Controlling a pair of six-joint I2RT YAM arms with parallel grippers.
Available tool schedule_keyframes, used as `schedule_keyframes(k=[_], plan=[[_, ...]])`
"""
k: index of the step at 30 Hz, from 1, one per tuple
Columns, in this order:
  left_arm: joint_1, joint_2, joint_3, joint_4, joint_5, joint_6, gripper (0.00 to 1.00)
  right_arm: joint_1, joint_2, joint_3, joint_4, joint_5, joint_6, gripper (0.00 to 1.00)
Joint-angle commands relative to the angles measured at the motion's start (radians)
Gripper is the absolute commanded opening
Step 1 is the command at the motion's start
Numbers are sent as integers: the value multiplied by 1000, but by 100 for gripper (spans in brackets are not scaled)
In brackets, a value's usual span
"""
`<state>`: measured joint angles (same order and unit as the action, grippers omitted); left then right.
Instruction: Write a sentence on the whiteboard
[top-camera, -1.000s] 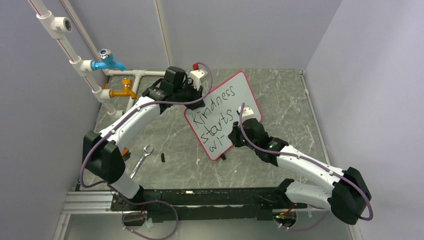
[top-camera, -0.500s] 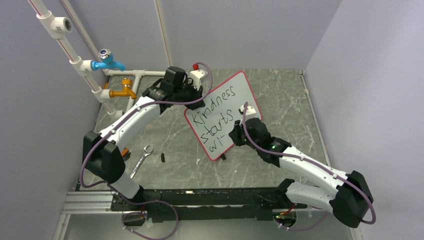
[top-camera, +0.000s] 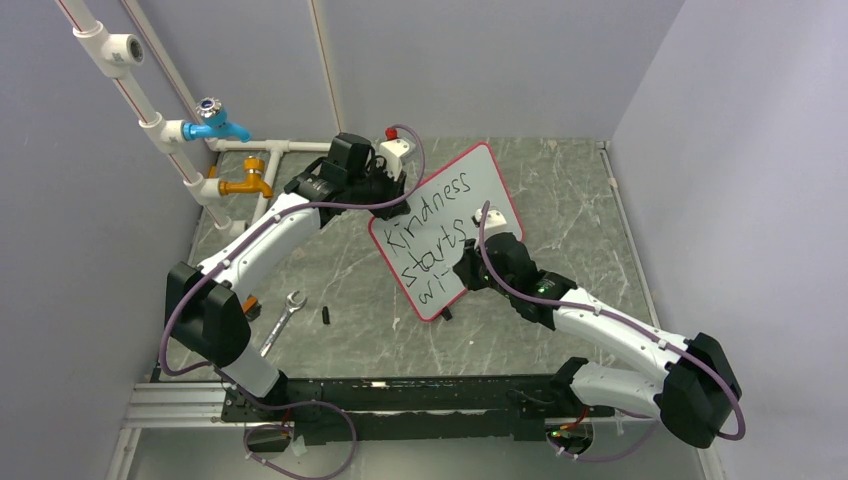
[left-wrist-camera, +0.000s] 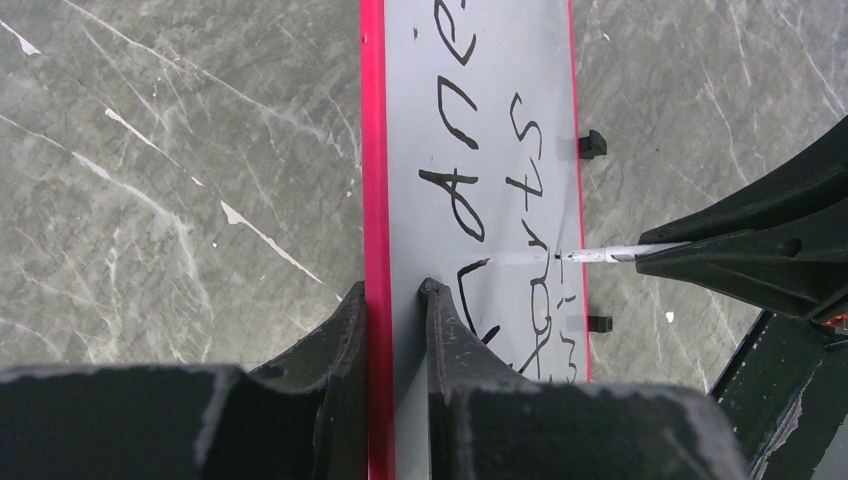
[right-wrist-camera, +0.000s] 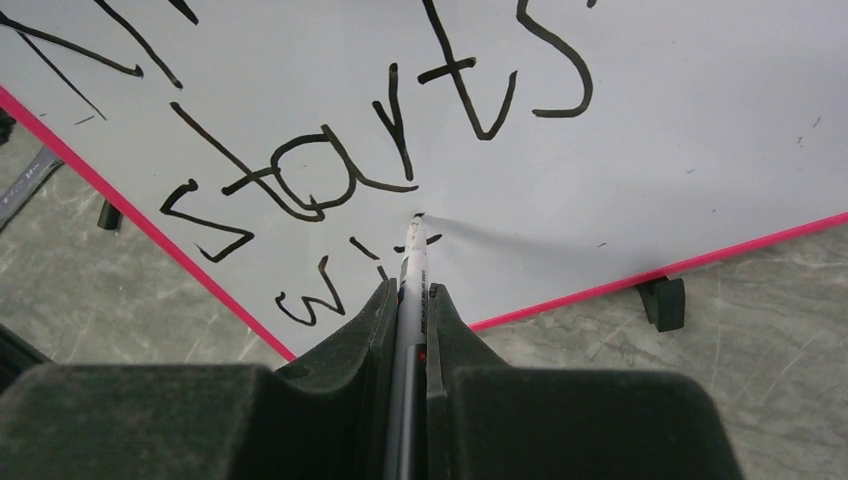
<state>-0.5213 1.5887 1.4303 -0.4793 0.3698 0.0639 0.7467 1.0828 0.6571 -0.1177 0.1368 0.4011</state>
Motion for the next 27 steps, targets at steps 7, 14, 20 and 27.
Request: schedule_keyframes(k=[7, 14, 20, 27], plan=[[-12, 38, -23, -131, -132, 143, 0, -1, -6, -16, 64, -41, 28, 0], [-12, 40, -22, -132, -132, 143, 0, -1, -21, -54, 58, -43, 45, 0], [-12, 40, -22, -134, -132, 143, 0, -2, -39, -96, 48, -44, 60, 0], [-11, 42, -21, -134, -131, 143, 0, -2, -71, -132, 26, -28, 70, 0]])
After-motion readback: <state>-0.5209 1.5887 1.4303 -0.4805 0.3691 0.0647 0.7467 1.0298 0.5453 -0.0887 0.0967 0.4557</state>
